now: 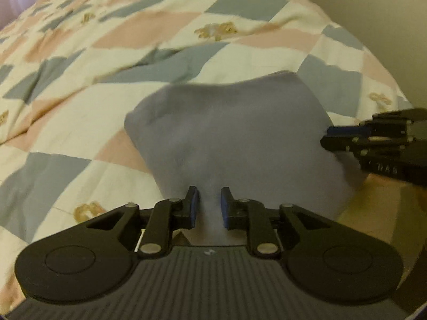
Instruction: Fold clothes
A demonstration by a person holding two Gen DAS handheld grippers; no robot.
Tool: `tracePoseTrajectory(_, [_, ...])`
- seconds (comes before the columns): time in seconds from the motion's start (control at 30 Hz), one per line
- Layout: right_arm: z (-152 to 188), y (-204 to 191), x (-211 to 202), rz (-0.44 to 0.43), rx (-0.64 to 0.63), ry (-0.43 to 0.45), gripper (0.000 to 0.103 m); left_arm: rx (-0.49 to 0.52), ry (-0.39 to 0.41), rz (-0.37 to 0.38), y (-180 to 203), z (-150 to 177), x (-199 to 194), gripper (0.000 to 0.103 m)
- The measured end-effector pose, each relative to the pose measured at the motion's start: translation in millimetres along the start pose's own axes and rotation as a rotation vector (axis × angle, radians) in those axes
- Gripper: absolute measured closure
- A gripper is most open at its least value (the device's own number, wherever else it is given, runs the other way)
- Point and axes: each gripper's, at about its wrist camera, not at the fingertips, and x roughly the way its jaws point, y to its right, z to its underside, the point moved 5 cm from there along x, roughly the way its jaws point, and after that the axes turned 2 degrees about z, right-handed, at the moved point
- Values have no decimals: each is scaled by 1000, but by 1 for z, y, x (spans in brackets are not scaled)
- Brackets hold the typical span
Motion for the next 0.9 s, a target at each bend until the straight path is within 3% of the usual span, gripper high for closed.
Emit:
tracePoseTrajectory(0.1, [-12, 5, -3, -26, 28, 6, 85, -25, -32, -43, 2, -17, -5, 87])
tracePoseTrajectory(0.13, [-18, 8, -10, -38, 49, 13, 84, -29, -45, -60, 3, -21, -9, 82])
tracePoseTrajectory(0.2, [-24, 12, -22, -36, 97, 16, 68, -34, -73, -100, 4, -24, -16, 76])
tracePoseTrajectory(0.27, [-27, 18, -33, -61, 173, 9, 62, -45, -94, -129, 4, -26, -25, 68])
tracePoseTrajectory(0.43, [-23, 29, -34, -95, 283, -33, 62, -91, -162, -188, -3, -15, -27, 65])
tracePoseTrajectory(0.77, [-23, 30, -37, -129, 278, -72, 51, -117, -202, -194, -6, 2, -31, 61])
tracePoseTrajectory(0.9, [-19, 28, -39, -156, 270, -101, 44, -154, -168, -116, -9, 8, -42, 55])
